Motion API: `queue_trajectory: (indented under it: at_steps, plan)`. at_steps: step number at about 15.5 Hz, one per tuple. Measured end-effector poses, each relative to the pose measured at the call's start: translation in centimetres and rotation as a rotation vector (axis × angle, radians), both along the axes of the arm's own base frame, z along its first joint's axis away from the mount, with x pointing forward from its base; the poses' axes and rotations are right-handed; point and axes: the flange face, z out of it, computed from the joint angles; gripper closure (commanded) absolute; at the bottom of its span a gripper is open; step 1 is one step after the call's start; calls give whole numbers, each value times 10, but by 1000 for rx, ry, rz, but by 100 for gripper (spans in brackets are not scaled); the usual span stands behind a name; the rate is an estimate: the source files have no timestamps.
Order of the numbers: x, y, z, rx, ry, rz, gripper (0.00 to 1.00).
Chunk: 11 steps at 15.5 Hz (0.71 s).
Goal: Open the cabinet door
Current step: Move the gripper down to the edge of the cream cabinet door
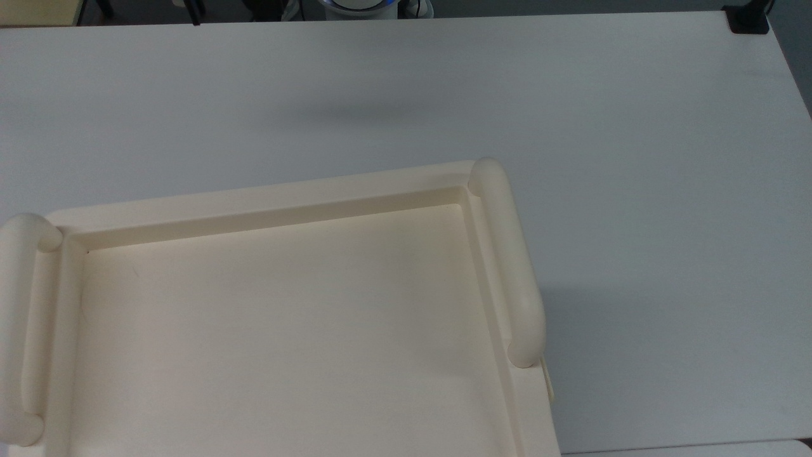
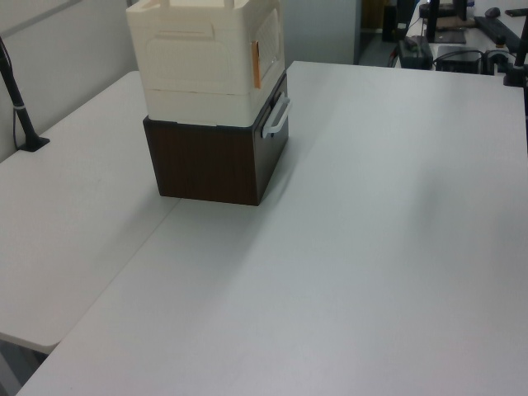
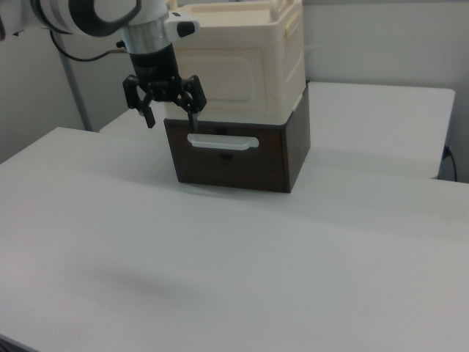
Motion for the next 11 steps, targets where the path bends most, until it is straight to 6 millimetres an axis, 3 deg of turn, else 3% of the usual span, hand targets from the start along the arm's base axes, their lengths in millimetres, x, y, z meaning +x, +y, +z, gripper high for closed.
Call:
queue_trajectory:
  at_steps: [2,7,11]
  plan:
    - [8,4,-1,6,-36,29,0]
    - [31,38,11,10,-210,80,1]
    - [54,59,13,41,-355,84,15]
